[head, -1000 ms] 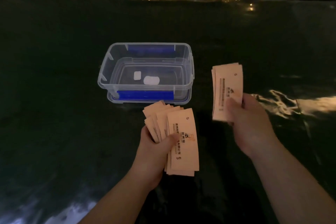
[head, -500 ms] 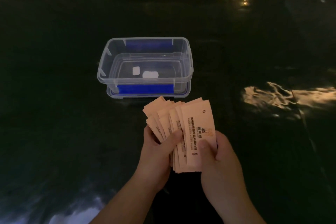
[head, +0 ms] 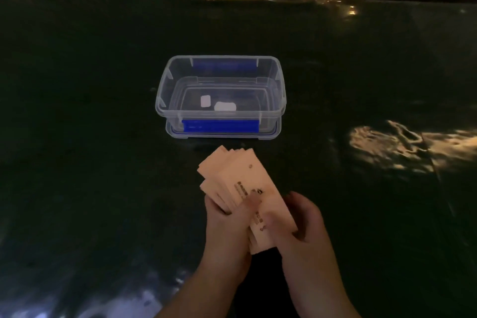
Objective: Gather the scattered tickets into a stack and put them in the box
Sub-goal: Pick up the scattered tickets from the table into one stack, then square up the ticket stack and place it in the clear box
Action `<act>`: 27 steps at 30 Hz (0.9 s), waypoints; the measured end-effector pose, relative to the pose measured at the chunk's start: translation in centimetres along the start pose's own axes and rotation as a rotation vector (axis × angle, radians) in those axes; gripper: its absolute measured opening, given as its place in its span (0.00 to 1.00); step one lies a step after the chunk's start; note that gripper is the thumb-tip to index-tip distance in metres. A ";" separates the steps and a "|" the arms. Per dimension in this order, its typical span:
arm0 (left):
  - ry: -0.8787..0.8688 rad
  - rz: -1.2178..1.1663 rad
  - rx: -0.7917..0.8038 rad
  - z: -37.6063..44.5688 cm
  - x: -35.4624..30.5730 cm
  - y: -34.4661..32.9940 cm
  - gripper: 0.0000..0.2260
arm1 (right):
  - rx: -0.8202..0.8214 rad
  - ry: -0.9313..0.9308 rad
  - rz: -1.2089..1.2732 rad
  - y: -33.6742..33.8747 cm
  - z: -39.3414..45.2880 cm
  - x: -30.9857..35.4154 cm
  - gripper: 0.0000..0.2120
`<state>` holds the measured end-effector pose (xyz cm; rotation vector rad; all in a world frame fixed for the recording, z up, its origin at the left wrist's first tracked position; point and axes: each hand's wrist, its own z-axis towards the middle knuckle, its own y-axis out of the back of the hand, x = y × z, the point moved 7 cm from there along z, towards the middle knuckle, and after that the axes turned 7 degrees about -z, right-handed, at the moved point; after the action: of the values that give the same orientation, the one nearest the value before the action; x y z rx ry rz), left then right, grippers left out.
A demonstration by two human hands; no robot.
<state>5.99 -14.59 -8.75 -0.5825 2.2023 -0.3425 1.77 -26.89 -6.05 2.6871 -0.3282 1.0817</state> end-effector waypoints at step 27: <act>-0.090 0.189 0.511 0.4 -6.2 1.6 0.59 | 0.349 0.329 0.446 1.8 1.5 0.8 0.44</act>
<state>9.29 -10.09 -5.63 -0.1072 1.9570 -0.7319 2.79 -29.13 -6.29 2.7195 -0.7626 1.8333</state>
